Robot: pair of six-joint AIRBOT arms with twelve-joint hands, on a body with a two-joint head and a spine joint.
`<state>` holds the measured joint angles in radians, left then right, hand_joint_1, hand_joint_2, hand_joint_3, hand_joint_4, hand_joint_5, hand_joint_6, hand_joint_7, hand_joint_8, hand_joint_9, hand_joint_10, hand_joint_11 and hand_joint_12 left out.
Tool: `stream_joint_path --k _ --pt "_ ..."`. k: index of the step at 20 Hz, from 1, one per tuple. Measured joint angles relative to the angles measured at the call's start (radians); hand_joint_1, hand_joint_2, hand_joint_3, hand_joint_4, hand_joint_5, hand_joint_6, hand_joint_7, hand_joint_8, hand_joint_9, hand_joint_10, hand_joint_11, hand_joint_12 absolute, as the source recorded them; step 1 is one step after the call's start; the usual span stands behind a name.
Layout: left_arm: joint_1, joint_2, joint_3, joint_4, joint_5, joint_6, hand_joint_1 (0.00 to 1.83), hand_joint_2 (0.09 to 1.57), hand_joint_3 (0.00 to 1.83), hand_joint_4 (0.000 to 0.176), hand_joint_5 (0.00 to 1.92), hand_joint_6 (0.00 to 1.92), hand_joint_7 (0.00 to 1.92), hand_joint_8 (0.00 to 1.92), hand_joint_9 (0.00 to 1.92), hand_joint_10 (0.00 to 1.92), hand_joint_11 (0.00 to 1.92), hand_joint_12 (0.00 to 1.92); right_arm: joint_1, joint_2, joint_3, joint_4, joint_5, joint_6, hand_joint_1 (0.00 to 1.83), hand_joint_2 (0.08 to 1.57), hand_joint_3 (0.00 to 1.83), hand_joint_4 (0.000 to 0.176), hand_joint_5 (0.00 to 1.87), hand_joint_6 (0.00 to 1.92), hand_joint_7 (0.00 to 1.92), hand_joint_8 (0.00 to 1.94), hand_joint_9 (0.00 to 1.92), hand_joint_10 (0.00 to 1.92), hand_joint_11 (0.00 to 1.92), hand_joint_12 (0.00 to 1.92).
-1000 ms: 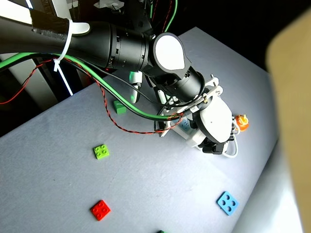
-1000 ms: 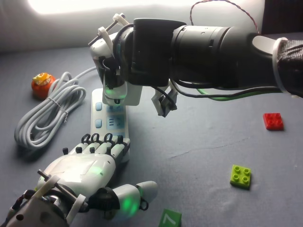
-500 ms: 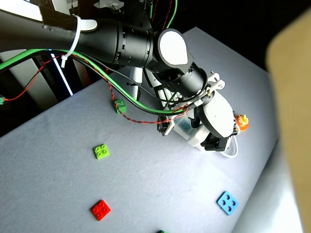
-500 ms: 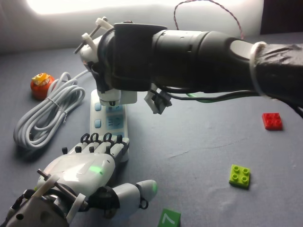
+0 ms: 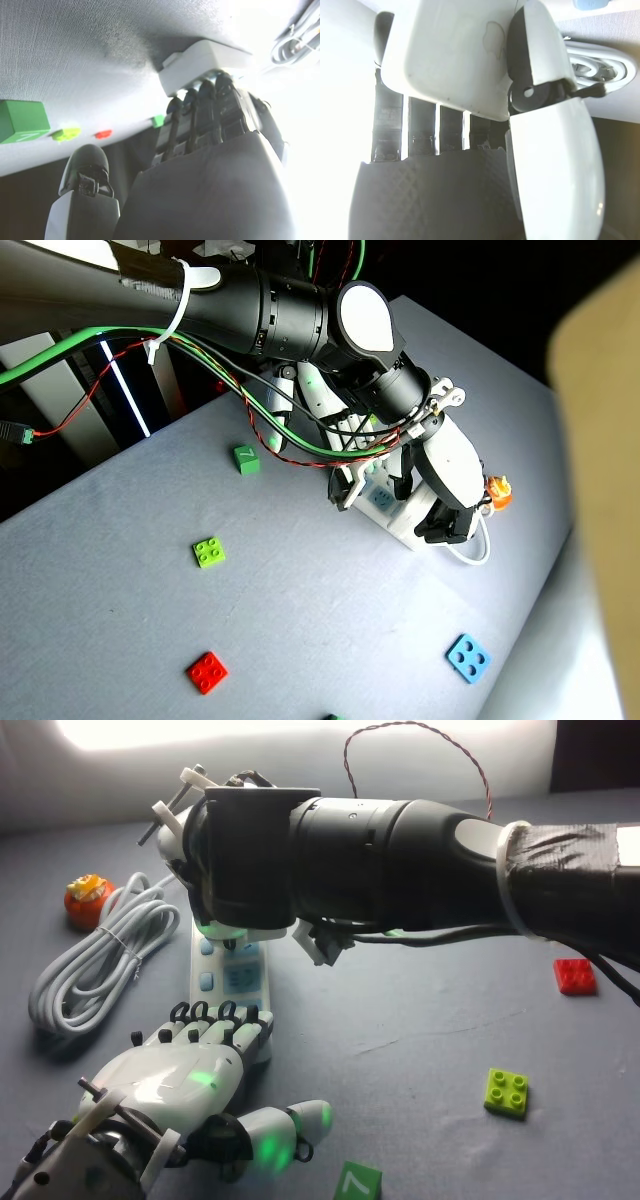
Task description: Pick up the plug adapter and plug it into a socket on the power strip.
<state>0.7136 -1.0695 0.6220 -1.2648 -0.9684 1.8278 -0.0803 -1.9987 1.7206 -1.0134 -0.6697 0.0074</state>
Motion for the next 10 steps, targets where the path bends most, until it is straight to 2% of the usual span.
stream_joint_path --k 4,5,7,10 --pt "0.0 0.0 0.0 0.0 -0.001 -0.001 0.0 1.24 0.0 0.0 0.09 0.0 0.1 0.0 0.08 0.0 0.0 0.18 -0.015 0.005 -0.026 -0.029 0.001 0.003 1.22 1.1 0.0 0.023 0.97 1.0 1.08 0.84 1.05 0.46 0.64 1.29" --pt "0.0 0.0 0.0 0.0 -0.001 -0.001 0.0 1.24 0.0 0.0 0.1 0.01 0.11 0.0 0.08 0.0 0.0 0.18 -0.019 0.006 -0.029 -0.036 0.003 0.008 1.22 1.1 0.0 0.024 0.97 1.0 1.08 0.84 1.05 0.46 0.64 1.29" --pt "0.0 0.0 0.0 0.0 -0.003 -0.001 0.0 1.24 0.0 0.0 0.06 0.0 0.07 0.0 0.05 0.0 0.0 0.06 -0.024 0.007 -0.03 -0.042 0.007 0.018 1.22 1.1 0.0 0.031 0.98 0.99 1.07 0.86 1.05 0.45 0.63 1.28" --pt "0.0 0.0 0.0 0.0 -0.003 -0.001 0.0 1.24 0.0 0.0 0.07 0.0 0.08 0.0 0.06 0.0 0.0 0.1 -0.031 0.015 -0.039 -0.053 0.016 0.019 1.22 1.1 0.0 0.03 0.97 1.01 1.06 0.87 1.04 0.45 0.62 1.29"
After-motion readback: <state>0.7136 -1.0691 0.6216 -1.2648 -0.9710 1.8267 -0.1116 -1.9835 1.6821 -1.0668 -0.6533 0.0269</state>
